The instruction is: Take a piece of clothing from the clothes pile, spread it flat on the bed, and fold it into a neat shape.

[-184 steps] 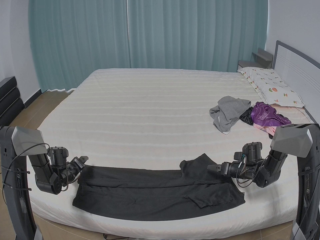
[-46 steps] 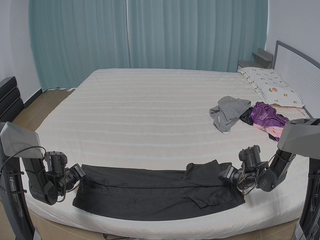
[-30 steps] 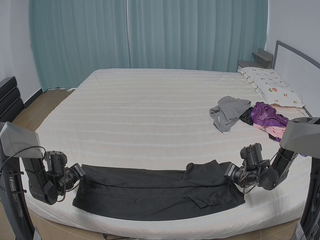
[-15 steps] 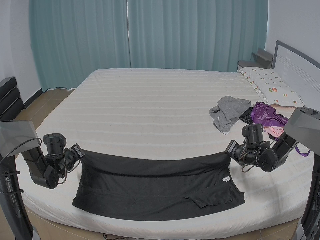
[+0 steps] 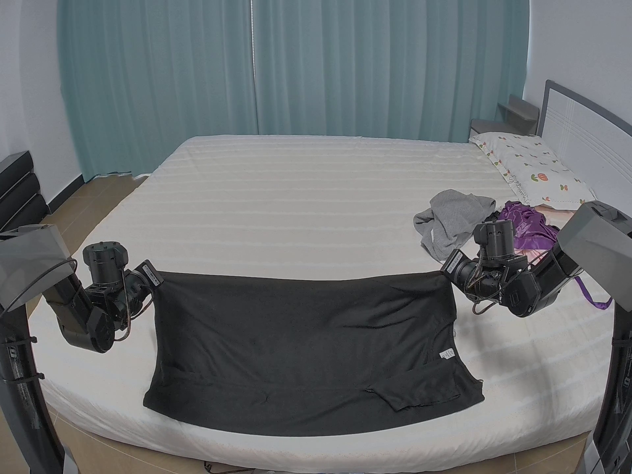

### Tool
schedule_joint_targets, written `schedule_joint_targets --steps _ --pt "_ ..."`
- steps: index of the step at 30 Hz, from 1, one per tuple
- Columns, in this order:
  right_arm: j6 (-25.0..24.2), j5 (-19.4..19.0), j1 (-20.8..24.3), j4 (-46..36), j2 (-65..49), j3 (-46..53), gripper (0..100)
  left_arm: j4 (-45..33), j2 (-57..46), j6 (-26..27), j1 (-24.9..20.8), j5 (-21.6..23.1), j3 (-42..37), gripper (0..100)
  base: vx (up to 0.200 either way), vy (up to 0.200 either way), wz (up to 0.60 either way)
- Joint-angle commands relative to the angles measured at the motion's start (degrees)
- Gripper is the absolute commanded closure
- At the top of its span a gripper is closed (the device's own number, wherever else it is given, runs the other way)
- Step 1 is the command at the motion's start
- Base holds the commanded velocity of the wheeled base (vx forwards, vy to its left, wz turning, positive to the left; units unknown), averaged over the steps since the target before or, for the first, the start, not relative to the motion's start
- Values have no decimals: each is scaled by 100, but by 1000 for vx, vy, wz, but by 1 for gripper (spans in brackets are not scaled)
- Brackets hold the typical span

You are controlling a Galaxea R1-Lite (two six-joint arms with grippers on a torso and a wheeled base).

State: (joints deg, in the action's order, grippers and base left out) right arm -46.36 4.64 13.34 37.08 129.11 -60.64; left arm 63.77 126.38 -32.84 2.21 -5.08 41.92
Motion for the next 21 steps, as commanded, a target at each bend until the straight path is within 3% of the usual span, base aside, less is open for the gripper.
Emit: schedule_joint_targets --steps 1,11,21 --pt "4 1 2 9 53 -18 100 -14 18 -3 17 -1 0 100 0 0 0" --pt "39 -51 2 1 -264 368 100 -22 -17 6 43 43 -299 100 0 0 0" --pt "347 -359 2 71 -589 1739 100 65 -114 155 192 201 -1274 100 0 0 0"
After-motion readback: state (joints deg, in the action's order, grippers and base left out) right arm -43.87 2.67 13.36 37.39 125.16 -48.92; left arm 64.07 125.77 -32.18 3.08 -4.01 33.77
